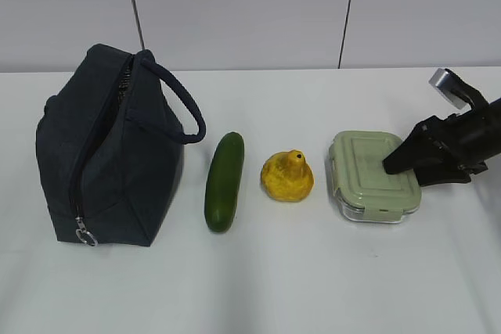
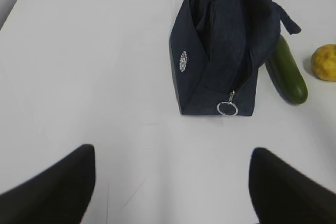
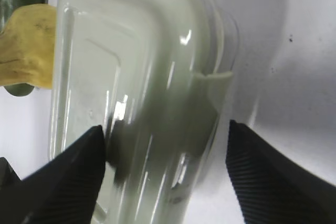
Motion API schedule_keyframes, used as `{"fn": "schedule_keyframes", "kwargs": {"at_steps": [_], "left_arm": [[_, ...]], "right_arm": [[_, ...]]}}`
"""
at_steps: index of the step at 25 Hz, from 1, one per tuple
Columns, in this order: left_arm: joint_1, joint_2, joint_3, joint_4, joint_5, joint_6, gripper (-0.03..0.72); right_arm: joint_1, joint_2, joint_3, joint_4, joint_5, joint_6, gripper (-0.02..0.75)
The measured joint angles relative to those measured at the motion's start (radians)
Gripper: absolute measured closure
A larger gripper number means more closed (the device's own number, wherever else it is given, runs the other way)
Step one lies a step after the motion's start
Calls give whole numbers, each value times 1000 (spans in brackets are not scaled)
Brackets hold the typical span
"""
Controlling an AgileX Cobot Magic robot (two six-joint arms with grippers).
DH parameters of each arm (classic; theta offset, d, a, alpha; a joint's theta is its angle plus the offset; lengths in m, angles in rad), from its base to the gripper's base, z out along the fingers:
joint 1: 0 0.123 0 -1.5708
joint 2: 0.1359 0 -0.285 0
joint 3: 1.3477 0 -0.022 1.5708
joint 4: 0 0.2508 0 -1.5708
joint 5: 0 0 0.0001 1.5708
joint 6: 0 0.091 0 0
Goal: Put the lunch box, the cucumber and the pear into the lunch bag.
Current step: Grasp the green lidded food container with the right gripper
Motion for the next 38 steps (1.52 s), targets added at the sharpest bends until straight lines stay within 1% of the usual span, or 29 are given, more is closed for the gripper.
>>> {"fn": "schedule_keyframes", "kwargs": {"at_steps": [17, 23, 26, 31, 34, 38], "left_arm": [[0, 0, 0, 0, 0, 0, 160], [0, 0, 0, 0, 0, 0, 160], [0, 0, 0, 0, 0, 0, 160], [0, 0, 0, 0, 0, 0, 160], [0, 0, 0, 0, 0, 0, 160], [0, 0, 0, 0, 0, 0, 160]], "right_arm": [[0, 11, 0, 59, 30, -19, 179], [0, 11, 0, 61, 33, -26, 181], [0, 13, 0, 63, 33, -26, 208], [0, 13, 0, 65, 34, -30, 305], [0, 13, 0, 66, 41, -30, 323], [0, 13, 0, 66, 41, -30, 328]]}}
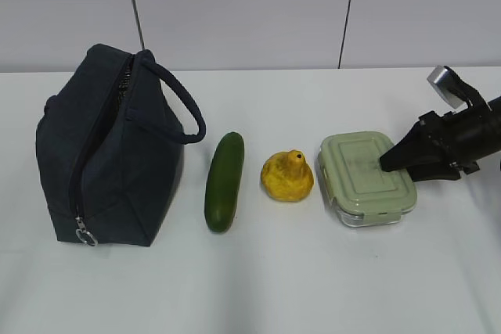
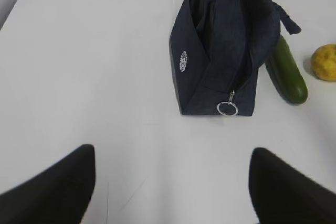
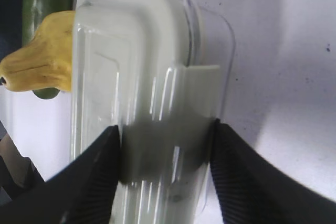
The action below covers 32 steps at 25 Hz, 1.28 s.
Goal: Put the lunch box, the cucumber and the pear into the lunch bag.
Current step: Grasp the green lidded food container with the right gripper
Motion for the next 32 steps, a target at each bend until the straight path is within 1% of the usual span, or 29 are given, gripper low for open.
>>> {"fn": "schedule_keyframes", "kwargs": {"at_steps": [32], "left_arm": [[0, 0, 0, 0, 0, 0, 160]], "right_arm": [[0, 0, 0, 6, 0, -17, 334]]}}
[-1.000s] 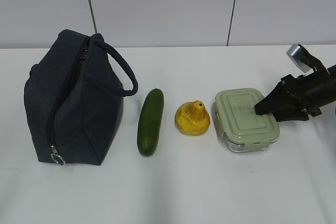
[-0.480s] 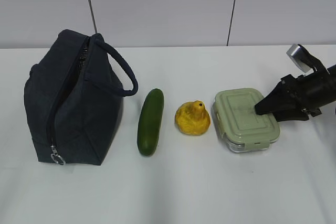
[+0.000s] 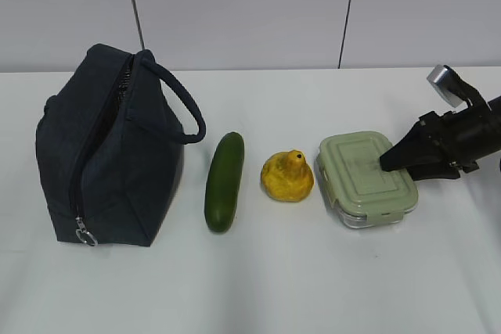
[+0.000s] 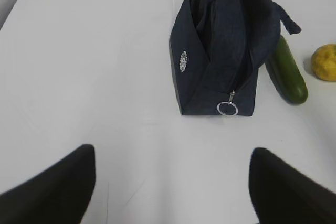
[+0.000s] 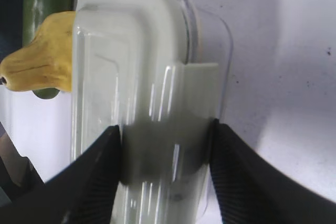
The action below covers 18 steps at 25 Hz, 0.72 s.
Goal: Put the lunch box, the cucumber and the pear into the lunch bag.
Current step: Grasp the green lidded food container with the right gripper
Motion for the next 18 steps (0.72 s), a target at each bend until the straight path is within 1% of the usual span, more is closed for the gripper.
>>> {"fn": "schedule_keyframes", "kwargs": {"at_steps": [3, 8, 12, 14, 18], "left_arm": [[0, 0, 0, 0, 0, 0, 162], [0, 2, 0, -1, 0, 0, 199], [0, 59, -2, -54, -14, 0, 230], [0, 123, -8, -93, -70, 0, 241], [0, 274, -13, -175, -293, 0, 250]], "right_arm": [[0, 0, 0, 2, 0, -9, 334], [0, 0, 0, 2, 0, -13, 335], [0, 0, 0, 2, 0, -14, 335], [0, 0, 0, 2, 0, -14, 335], [0, 0, 0, 2, 0, -15, 335]]}}
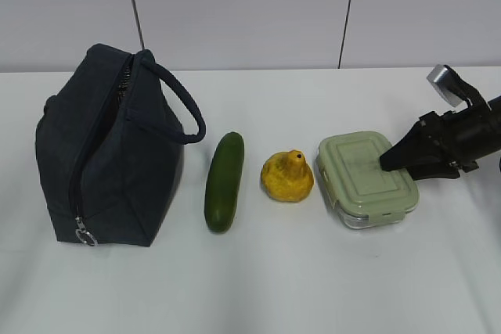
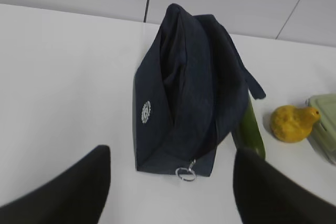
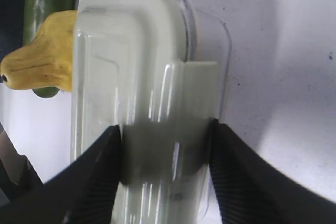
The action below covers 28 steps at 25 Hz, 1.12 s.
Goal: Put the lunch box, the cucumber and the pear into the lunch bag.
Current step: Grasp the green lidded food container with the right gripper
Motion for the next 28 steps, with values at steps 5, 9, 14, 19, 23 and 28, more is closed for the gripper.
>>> {"fn": "schedule_keyframes", "kwargs": {"at_steps": [5, 9, 14, 19, 23, 28], "left_arm": [[0, 253, -1, -57, -160, 10, 251], [0, 452, -52, -104, -190, 137, 251], [0, 679, -189, -125, -197, 201, 253], [0, 895, -354, -136, -89, 209, 263], [0, 1052, -483, -181, 16, 247, 286], [0, 1205, -599, -237, 145, 286, 300]], "right_arm": [[0, 0, 0, 0, 0, -1, 335], [0, 0, 0, 0, 0, -2, 336], [0, 0, 0, 0, 1, -2, 337], [0, 0, 0, 0, 1, -2, 337], [0, 0, 0, 0, 1, -3, 337], [0, 0, 0, 0, 2, -3, 337]]}}
